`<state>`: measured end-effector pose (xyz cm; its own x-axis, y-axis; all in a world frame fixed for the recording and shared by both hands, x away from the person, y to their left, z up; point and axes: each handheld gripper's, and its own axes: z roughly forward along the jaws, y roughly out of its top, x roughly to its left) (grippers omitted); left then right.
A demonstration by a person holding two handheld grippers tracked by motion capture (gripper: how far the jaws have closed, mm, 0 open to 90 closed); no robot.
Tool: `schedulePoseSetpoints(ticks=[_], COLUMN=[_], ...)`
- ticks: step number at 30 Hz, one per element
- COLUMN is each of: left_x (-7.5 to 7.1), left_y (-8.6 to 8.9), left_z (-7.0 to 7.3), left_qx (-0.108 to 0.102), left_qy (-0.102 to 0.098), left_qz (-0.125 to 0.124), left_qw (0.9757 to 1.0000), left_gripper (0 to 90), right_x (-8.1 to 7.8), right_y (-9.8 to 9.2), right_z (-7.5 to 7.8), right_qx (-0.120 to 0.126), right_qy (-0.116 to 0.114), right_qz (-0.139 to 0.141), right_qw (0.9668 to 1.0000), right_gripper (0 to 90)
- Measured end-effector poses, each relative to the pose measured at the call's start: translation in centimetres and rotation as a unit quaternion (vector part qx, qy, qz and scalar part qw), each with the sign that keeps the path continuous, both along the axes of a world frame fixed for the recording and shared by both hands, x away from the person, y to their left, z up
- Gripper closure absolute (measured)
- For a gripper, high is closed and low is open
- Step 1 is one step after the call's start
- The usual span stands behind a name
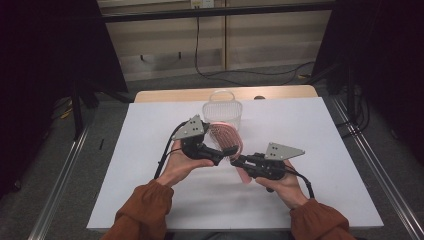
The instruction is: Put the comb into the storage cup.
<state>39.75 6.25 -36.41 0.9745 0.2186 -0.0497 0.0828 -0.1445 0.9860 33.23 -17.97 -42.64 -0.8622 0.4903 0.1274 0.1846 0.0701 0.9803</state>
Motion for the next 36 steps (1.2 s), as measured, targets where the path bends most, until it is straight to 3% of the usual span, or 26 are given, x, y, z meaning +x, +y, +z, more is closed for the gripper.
schedulePoseSetpoints(ticks=[6, 8, 15, 22, 36], left_x=[-0.07, -0.11, 0.0, -0.4, -0.77], left_y=[-0.15, -0.16, -0.12, -0.54, -0.98], left_z=[-0.09, -0.11, -0.2, -0.31, -0.31], left_qx=[0.004, -0.003, -0.003, -0.002, -0.003], left_qy=[0.001, 0.011, 0.016, 0.006, 0.008], left_qz=[-0.016, -0.02, -0.03, -0.059, -0.075], left_qw=[0.9999, 0.9997, 0.9994, 0.9982, 0.9971], left_gripper=[19.4, 20.3, 20.4, 34.1, 52.7], right_x=[0.02, 0.0, 0.02, 0.06, 0.26], right_y=[-0.09, -0.08, 0.02, 0.07, 0.05], right_z=[0.07, 0.07, 0.03, 0.09, 0.1], right_qx=[0.004, 0.005, 0.01, 0.01, 0.004], right_qy=[-0.001, 0.0, 0.009, 0.007, 0.01], right_qz=[0.007, 0.008, 0.021, 0.021, 0.019], right_qw=[1.0, 1.0, 0.9997, 0.9997, 0.9998], right_gripper=[81.0, 81.0, 81.1, 81.1, 79.2])
